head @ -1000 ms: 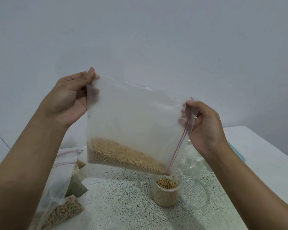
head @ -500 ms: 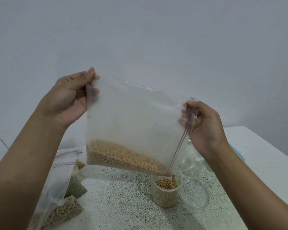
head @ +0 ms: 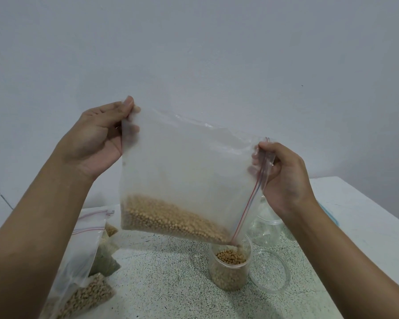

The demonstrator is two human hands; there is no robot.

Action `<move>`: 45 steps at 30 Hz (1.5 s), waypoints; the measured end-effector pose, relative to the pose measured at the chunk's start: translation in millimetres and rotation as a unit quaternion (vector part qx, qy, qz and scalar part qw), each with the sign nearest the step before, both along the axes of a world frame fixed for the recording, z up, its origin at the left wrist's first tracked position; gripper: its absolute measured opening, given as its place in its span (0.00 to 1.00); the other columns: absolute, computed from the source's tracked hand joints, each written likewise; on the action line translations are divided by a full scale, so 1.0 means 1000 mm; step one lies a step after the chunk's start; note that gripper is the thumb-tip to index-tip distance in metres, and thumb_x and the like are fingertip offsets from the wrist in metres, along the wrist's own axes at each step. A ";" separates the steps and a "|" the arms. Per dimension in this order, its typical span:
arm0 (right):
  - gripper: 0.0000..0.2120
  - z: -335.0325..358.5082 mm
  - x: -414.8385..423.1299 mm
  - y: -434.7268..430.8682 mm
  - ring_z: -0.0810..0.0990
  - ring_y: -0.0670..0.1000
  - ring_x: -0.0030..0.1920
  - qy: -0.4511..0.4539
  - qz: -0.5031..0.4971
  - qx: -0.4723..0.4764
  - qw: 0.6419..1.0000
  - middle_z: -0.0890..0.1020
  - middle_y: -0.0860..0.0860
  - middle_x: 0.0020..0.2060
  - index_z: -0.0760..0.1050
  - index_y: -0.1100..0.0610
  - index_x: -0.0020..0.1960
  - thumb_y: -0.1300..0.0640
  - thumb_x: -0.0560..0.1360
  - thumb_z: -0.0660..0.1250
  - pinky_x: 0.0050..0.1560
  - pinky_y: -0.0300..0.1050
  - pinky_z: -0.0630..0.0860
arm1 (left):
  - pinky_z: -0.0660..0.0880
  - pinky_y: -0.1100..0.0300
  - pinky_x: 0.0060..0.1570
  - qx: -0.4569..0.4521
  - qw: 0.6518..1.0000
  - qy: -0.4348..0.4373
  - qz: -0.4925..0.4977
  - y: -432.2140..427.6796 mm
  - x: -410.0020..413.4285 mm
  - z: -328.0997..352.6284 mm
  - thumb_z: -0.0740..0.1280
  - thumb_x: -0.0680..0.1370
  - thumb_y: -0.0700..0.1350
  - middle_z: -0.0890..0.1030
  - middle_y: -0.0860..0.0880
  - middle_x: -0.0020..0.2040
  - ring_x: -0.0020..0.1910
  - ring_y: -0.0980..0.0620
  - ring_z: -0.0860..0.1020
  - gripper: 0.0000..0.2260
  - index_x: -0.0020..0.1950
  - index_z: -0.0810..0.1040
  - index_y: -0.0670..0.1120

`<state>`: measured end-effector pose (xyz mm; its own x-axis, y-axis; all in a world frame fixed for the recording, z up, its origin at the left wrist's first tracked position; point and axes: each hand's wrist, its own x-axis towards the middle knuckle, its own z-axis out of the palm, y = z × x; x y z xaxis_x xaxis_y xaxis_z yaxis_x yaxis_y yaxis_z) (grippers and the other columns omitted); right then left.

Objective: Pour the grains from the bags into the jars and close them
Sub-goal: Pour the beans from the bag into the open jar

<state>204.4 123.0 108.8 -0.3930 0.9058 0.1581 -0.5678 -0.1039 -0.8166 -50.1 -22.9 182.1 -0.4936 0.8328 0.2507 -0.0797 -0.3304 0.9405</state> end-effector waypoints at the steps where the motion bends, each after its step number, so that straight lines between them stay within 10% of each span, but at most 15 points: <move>1: 0.08 0.000 0.000 0.000 0.77 0.46 0.34 0.000 -0.003 -0.002 1.000 0.79 0.50 0.33 0.78 0.56 0.40 0.63 0.77 0.66 0.39 0.42 0.71 | 0.69 0.55 0.69 0.000 1.000 -0.001 0.000 0.000 0.001 0.000 0.70 0.76 0.48 0.81 0.53 0.41 0.44 0.56 0.79 0.10 0.36 0.86 0.48; 10: 0.11 0.001 0.000 0.002 0.78 0.46 0.35 -0.011 -0.004 0.007 1.000 0.80 0.49 0.34 0.79 0.53 0.38 0.62 0.77 0.67 0.39 0.42 0.72 | 0.76 0.62 0.57 -0.001 1.000 0.009 0.006 0.001 0.001 0.001 0.70 0.76 0.48 0.81 0.53 0.40 0.42 0.56 0.78 0.10 0.36 0.86 0.48; 26: 0.11 0.001 -0.005 0.000 0.78 0.46 0.34 -0.007 0.003 -0.002 1.000 0.80 0.48 0.34 0.80 0.53 0.37 0.62 0.77 0.67 0.40 0.42 0.72 | 0.71 0.56 0.67 -0.002 1.000 0.007 0.012 -0.002 -0.002 0.004 0.70 0.76 0.49 0.81 0.53 0.41 0.44 0.55 0.78 0.10 0.37 0.86 0.49; 45: 0.11 -0.001 -0.017 -0.001 0.77 0.46 0.34 -0.006 0.016 -0.003 1.000 0.79 0.49 0.34 0.79 0.53 0.37 0.62 0.77 0.67 0.40 0.42 0.71 | 0.79 0.68 0.47 0.012 1.000 0.000 0.022 -0.008 -0.004 0.010 0.69 0.76 0.47 0.81 0.54 0.37 0.38 0.59 0.80 0.12 0.35 0.86 0.48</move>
<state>187.4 122.5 107.9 -0.4238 0.8937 0.1476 -0.5542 -0.1269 -0.8226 -54.2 -31.0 192.1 -0.5296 0.8040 0.2703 -0.0639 -0.3556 0.9324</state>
